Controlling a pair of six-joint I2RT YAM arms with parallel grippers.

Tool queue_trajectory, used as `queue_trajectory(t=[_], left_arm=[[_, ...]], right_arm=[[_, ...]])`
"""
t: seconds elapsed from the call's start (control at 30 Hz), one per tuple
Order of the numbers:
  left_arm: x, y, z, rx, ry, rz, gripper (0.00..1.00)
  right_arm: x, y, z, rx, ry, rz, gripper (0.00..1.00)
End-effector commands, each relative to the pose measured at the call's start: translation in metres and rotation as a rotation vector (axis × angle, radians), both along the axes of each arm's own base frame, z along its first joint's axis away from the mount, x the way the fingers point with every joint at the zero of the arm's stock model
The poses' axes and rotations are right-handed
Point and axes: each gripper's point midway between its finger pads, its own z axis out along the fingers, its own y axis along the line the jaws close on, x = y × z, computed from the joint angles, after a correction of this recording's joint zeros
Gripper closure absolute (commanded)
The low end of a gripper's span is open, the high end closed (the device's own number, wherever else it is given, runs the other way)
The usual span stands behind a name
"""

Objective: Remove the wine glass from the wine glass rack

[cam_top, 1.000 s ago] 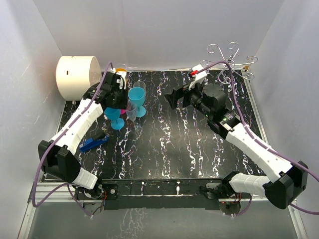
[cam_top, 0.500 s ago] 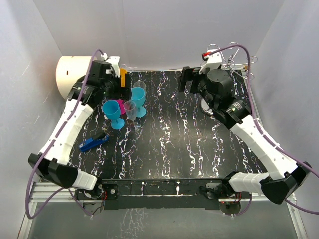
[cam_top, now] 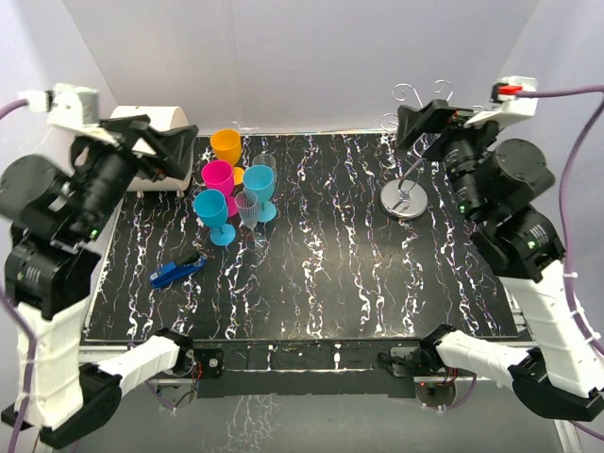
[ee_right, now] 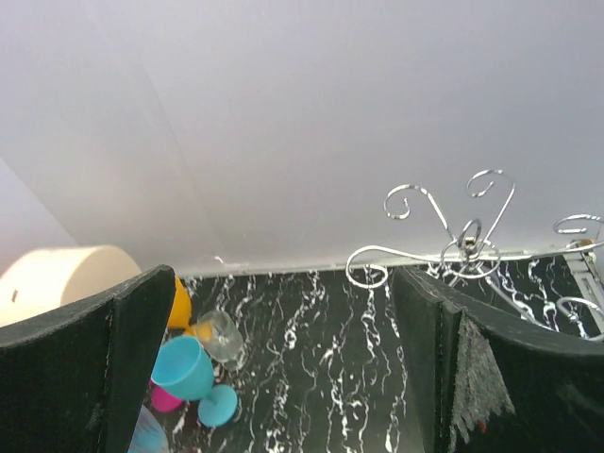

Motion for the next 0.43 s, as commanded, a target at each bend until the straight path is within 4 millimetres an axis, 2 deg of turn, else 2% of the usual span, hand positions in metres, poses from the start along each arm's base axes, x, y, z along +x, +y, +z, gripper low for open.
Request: queue_trajectory(t=[0.0,0.17,0.23,0.3,0.4], left_arm=[[-0.020,0.009,0.029,-0.034,-0.129,0.008,0.01],[-0.037,0.021,0.041,-0.046,-0.199,0.035,0.01],[-0.038,0.024,0.040,-0.045,-0.201,0.047,0.01],[-0.039,0.026,0.039,-0.046,-0.199,0.054,0.01],[-0.039,0.025,0.035,-0.046,-0.192,0.051,0.01]], right_arm=[[-0.014,-0.016,0.027,0.052,-0.049,-0.034,0.02],[-0.021,-0.022,0.032,0.082,-0.064,-0.042,0.02],[-0.022,-0.022,0.031,0.093,-0.060,-0.037,0.02],[-0.024,-0.010,0.029,0.032,-0.082,0.032,0.02],[-0.021,-0.015,0.024,0.067,-0.059,-0.006,0.02]])
